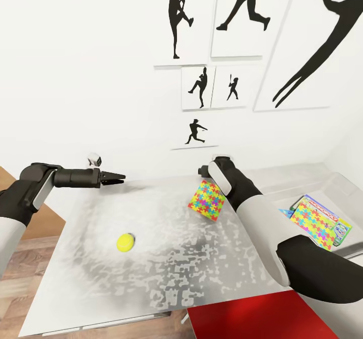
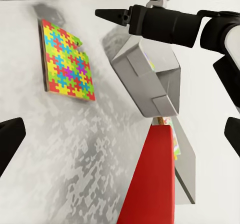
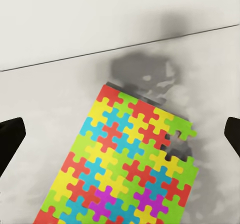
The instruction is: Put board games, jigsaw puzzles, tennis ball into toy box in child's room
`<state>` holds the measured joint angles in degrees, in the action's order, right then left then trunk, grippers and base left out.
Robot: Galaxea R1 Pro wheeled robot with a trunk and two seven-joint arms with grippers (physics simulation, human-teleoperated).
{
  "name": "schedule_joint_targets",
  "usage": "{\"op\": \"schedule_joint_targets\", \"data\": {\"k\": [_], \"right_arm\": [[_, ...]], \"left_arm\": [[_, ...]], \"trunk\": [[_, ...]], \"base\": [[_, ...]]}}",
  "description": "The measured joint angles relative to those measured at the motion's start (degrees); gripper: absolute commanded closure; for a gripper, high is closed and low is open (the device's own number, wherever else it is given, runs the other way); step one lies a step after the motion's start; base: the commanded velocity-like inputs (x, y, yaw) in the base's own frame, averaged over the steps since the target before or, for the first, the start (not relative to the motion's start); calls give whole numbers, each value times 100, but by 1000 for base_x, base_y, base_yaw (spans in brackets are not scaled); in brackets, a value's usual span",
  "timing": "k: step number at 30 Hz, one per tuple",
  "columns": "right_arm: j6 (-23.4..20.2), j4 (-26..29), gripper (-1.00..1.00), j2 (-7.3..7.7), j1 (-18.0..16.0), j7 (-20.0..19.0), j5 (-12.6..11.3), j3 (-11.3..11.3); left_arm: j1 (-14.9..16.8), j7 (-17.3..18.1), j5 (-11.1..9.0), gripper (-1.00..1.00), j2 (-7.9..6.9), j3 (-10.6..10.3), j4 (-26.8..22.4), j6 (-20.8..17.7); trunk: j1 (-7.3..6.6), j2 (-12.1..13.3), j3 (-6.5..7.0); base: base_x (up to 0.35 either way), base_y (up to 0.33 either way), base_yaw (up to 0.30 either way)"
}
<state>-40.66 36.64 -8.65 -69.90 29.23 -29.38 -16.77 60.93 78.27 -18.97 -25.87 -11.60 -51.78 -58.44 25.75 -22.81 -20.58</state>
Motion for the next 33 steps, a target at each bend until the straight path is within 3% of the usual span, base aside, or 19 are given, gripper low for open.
{"op": "schedule_joint_targets", "data": {"k": [6, 10, 22, 33], "right_arm": [[-110, 18, -100, -13, -34, -12, -37, 24], [-373, -2, -100, -4, -228, -21, -89, 51], [-1095, 12, -100, 5, -399, -27, -113, 810], [-1162, 35, -100, -19, -398, -19, -112, 920]], "left_arm": [[-2, 1, -1, -100, 0, 0, -15, 0], [-1, 6, -2, -100, -6, 0, -80, -13], [0, 50, -8, -100, -16, 0, -126, -18], [0, 52, -10, -100, -18, -1, -138, -25]], "trunk": [[0, 0, 0], [0, 0, 0], [0, 0, 0], [0, 0, -50]], "base": [[0, 0, 0], [0, 0, 0], [0, 0, 0], [0, 0, 0]]}}
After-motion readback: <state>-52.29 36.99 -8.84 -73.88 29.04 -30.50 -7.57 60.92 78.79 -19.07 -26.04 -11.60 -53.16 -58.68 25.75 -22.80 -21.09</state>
